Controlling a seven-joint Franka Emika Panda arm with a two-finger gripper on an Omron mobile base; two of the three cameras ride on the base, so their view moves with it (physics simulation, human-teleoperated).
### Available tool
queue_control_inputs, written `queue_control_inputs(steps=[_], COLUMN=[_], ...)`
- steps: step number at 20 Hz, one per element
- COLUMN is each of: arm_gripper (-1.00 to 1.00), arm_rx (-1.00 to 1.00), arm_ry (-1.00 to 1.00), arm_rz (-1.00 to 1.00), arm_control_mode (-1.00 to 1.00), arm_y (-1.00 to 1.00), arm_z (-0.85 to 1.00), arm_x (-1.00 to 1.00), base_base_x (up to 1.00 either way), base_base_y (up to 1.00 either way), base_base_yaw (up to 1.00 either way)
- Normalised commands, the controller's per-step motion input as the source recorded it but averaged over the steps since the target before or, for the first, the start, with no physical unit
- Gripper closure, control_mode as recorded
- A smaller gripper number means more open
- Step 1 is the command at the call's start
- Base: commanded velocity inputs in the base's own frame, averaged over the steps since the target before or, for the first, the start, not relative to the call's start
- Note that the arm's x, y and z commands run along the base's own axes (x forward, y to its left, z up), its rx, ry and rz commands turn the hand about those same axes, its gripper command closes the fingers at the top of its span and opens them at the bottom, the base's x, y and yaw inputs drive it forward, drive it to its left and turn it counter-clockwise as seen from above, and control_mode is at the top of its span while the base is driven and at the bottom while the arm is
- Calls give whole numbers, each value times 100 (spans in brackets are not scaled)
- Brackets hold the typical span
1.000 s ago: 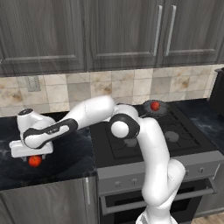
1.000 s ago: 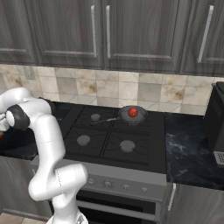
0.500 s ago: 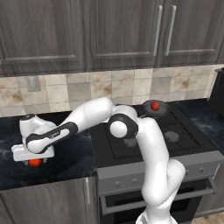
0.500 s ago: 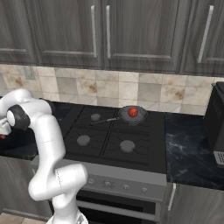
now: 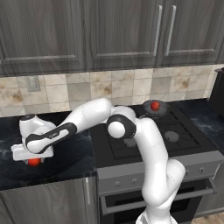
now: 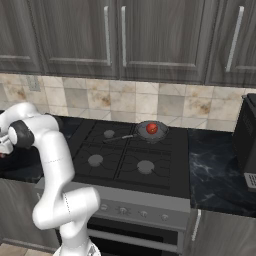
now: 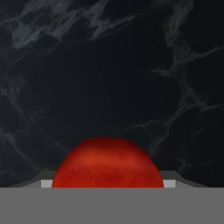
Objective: Place the pan on the rear right burner on the stove. Then place the tomato and the onion in the pan and turn on the rear right burner.
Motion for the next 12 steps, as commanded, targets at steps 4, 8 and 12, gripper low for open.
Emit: queue_control_inputs(steps=[4,8,12], arm_gripper=[100,100,100], arm_rx=[0,0,0], arm_ry=[-7,-9,-5], arm_rz=[0,0,0], arm_control_mode=[-100,-100,-100], arm_y=[-2,-16,-41], arm_z=[18,51,60], arm_x=[-14,-13,0], base_base_x=[0,0,0], base_base_y=[0,0,0], base_base_yaw=[0,0,0])
